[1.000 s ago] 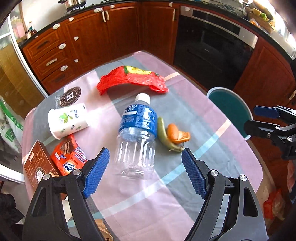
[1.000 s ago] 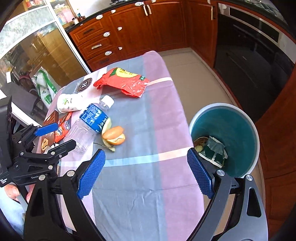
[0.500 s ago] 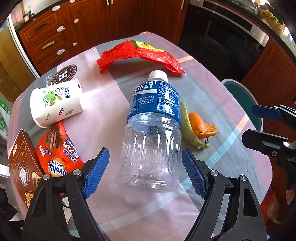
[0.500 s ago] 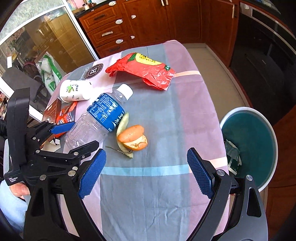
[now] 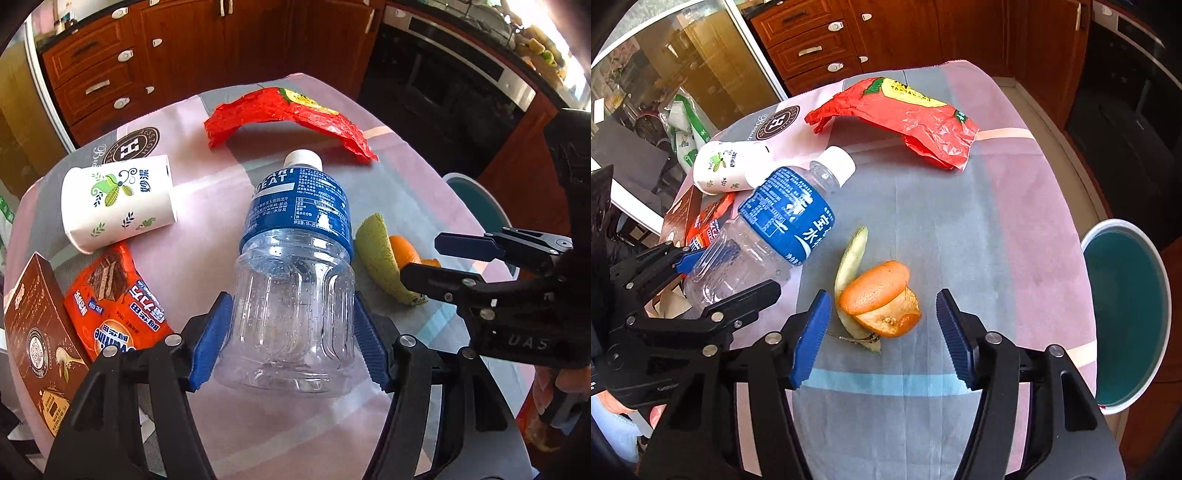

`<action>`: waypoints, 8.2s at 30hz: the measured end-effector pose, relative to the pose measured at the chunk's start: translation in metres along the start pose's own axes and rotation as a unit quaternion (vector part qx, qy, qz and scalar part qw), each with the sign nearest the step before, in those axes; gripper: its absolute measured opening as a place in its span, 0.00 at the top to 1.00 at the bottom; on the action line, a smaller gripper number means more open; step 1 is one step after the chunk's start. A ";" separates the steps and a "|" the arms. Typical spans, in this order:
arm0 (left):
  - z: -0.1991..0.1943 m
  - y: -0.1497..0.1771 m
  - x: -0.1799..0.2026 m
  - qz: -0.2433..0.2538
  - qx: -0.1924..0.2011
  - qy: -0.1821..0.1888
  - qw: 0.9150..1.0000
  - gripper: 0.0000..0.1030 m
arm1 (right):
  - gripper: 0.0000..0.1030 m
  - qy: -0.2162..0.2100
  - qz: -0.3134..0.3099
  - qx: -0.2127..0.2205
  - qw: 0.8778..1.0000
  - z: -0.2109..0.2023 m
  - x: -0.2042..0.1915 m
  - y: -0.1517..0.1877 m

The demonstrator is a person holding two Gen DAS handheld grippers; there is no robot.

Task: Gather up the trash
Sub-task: 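Grasp the plastic water bottle with the left tool while the right tool grasps the orange peel, then carry the bottle and peel over the teal bin and open both tools, then move both tools back over the table, then grasp the green melon rind with the left tool while the right tool grasps the red snack bag, then carry the melon rind and red bag over the bin and open both tools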

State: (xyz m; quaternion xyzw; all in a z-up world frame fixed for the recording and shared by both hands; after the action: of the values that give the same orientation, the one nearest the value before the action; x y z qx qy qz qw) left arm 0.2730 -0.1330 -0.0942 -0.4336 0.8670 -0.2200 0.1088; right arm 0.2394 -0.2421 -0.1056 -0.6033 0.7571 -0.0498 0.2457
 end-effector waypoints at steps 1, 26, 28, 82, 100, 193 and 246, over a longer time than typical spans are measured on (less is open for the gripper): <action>0.000 0.000 0.000 0.000 -0.001 0.001 1.000 0.36 | 0.49 0.001 0.001 0.000 1.000 0.002 0.001 -0.001; -0.002 0.002 0.008 0.014 0.013 -0.028 0.999 0.37 | 0.85 0.009 0.003 0.030 0.999 -0.007 0.016 -0.002; -0.007 0.002 0.010 0.016 0.017 -0.032 0.999 0.37 | 0.87 0.005 0.007 0.033 0.999 -0.012 0.019 0.000; -0.026 0.006 0.027 0.018 0.020 -0.050 0.998 0.38 | 0.83 -0.002 0.017 0.053 0.998 -0.040 0.029 0.024; -0.053 -0.058 0.158 0.125 0.047 -0.005 0.991 0.38 | 0.83 0.004 0.104 0.136 0.985 -0.127 0.145 0.042; 0.042 -0.036 0.064 -0.015 -0.011 0.013 1.000 0.66 | 0.18 -0.016 0.084 0.045 0.995 -0.036 0.091 -0.010; -0.060 -0.036 0.037 -0.037 0.082 0.016 0.996 0.73 | 0.92 -0.006 0.014 0.081 0.997 -0.063 0.049 -0.044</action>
State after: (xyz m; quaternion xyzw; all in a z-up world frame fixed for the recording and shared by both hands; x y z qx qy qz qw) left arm 0.2529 -0.1640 -0.0240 -0.4519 0.8308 -0.3011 0.1223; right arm 0.2435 -0.3142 -0.0496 -0.5708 0.7576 -0.1044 0.2990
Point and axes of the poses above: each gripper's, at about its wrist camera, not at the fingertips, and z roughly the way its jaws point, x to its right, y to its underside, the point moved 1 cm from there along z, roughly the way its jaws point, and after that the axes turned 9 degrees about z, right-handed, at the moved point
